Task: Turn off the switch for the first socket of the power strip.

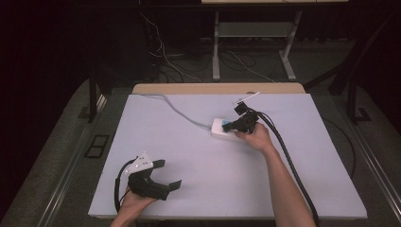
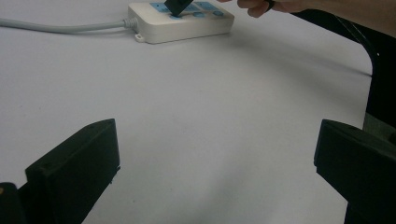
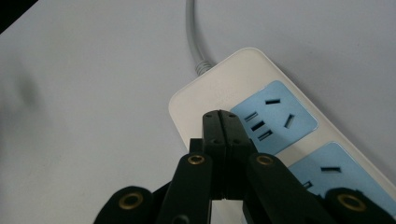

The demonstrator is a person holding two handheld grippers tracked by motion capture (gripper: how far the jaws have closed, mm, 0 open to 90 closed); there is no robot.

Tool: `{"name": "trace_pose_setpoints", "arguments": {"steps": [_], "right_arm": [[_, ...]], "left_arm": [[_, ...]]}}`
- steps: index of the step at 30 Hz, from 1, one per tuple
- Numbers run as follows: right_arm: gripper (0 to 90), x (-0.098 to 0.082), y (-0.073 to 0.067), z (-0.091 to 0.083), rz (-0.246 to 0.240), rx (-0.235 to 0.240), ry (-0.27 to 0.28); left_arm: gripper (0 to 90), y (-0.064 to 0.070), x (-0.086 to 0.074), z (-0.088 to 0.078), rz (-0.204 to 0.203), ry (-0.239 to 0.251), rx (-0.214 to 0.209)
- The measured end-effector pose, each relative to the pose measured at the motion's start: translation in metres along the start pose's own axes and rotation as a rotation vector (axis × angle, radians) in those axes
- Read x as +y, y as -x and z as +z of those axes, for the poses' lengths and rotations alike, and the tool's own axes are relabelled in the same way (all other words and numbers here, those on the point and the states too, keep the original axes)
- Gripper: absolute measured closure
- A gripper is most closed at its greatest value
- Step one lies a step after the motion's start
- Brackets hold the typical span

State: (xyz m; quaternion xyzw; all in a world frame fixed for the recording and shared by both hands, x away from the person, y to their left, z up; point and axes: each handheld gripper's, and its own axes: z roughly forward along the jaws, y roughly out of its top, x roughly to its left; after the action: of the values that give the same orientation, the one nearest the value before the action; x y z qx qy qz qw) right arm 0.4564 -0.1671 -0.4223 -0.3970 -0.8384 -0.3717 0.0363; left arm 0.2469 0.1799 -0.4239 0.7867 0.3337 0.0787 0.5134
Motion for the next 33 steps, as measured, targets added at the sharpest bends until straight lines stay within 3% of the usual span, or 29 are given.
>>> {"name": "trace_pose_setpoints", "arguments": {"steps": [5, 12, 21, 33], "right_arm": [[90.0, -0.006, -0.001, -0.001, -0.009, -0.005, 0.036], [90.0, -0.008, -0.002, -0.003, -0.041, -0.04, 0.019], [90.0, -0.012, -0.001, -0.003, -0.04, -0.028, 0.049], [90.0, -0.012, -0.004, -0.004, -0.061, -0.044, 0.04]], "left_arm": [[0.0, 0.0, 0.0, 0.0, 0.001, -0.003, 0.0], [0.0, 0.001, 0.0, 0.001, 0.001, -0.006, -0.001], [0.0, 0.0, 0.0, 0.001, 0.001, -0.007, 0.0], [0.0, -0.001, -0.001, 0.002, 0.0, -0.012, -0.001]]}}
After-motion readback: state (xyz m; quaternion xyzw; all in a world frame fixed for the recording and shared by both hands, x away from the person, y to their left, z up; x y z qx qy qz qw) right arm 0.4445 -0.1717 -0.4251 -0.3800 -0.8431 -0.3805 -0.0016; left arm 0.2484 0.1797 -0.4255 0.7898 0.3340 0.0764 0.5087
